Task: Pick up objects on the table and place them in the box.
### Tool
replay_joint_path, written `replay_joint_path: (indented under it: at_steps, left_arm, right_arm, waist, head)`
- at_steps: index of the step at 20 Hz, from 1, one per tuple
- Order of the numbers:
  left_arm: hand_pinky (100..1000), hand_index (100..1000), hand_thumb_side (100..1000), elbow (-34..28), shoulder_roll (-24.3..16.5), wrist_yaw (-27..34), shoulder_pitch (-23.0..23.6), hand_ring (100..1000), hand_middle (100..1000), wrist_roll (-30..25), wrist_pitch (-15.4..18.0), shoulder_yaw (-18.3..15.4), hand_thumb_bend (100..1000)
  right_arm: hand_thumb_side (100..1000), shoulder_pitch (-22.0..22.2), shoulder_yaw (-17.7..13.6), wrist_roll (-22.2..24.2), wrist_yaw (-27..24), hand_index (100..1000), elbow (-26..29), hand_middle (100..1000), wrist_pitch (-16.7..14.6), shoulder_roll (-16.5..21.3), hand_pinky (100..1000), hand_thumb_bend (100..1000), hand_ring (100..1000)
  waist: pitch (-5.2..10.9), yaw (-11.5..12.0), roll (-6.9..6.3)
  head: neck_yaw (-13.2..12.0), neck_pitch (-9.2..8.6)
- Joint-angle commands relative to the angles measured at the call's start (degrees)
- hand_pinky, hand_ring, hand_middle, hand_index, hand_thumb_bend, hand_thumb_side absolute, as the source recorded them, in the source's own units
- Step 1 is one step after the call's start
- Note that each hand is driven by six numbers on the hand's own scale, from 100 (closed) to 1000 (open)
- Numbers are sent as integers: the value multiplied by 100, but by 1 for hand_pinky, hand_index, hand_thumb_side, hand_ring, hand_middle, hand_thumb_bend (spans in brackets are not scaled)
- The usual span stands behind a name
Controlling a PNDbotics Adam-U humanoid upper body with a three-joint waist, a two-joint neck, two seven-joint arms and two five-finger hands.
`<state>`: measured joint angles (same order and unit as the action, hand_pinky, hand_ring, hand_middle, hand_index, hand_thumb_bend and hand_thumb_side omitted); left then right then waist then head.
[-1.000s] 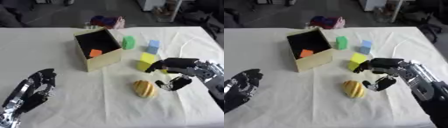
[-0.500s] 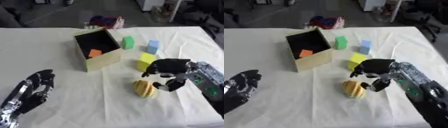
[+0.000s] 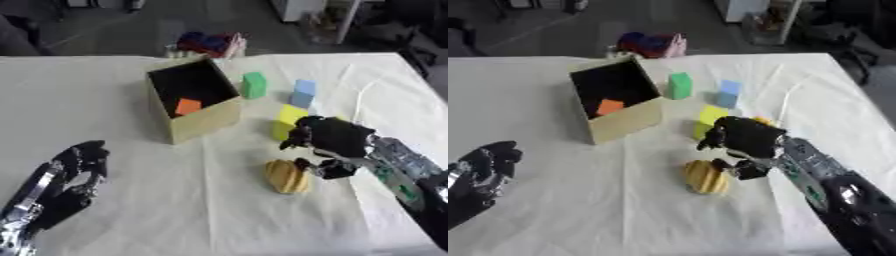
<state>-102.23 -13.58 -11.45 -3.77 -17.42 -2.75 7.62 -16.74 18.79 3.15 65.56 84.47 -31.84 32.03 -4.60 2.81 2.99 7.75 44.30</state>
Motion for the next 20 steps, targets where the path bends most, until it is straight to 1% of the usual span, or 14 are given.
replay_joint_path:
  at_steps: [1, 4, 6, 8, 12, 13, 15, 18, 20]
  left_arm:
    - [830, 873, 455, -88, -73, 10, -40, 810, 728, -18, 9, -7, 100]
    - [830, 873, 456, -86, -83, 6, -37, 810, 728, -10, 6, -14, 100]
    - [830, 873, 456, -86, -89, 3, -35, 810, 729, -10, 7, -15, 100]
    - [831, 873, 455, -86, -96, -2, -33, 810, 729, -7, 7, -20, 100]
    - [830, 873, 455, -85, -111, -9, -30, 810, 729, 0, 8, -25, 100]
    - [831, 873, 456, -84, -113, -11, -27, 810, 729, -2, 8, -24, 100]
    - [831, 873, 456, -84, -113, -13, -26, 810, 729, -7, 10, -19, 100]
    - [831, 873, 455, -83, -113, -17, -30, 810, 729, -12, 13, -16, 100]
    - [831, 873, 454, -83, -114, -20, -34, 810, 729, -13, 15, -16, 100]
  right_arm:
    - [101, -4, -5, -54, 49, 919, -86, 735, -126, 158, 865, 100, 806]
    - [106, 43, -23, 377, -243, 954, -20, 842, -340, 311, 879, 100, 870]
    - [110, 63, -56, 760, -479, 965, 133, 883, -428, 444, 888, 100, 896]
    - [120, 88, -97, 1167, -709, 972, 314, 896, -446, 580, 892, 100, 908]
    - [193, 143, -143, 1831, -1320, 979, 613, 895, -379, 865, 889, 100, 905]
    - [216, 154, -129, 1987, -1484, 981, 657, 899, -363, 922, 891, 100, 909]
    - [231, 152, -97, 2305, -1789, 982, 747, 902, -340, 993, 893, 100, 912]
    - [235, 109, -62, 2635, -2079, 982, 893, 912, -318, 1006, 899, 100, 920]
    - [233, 55, -20, 2773, -2126, 990, 979, 957, -336, 1001, 922, 100, 958]
  waist:
    - [62, 7, 75]
    - [63, 9, 85]
    - [63, 9, 95]
    - [64, 10, 104]
    - [73, 9, 124]
    - [77, 9, 132]
    - [85, 9, 142]
    - [88, 15, 141]
    - [87, 25, 137]
  head:
    - [18, -18]
    - [11, -18]
    - [15, -18]
    - [9, -18]
    - [-5, -18]
    - [-6, -18]
    - [-9, -18]
    - [-14, -18]
    - [-9, -18]
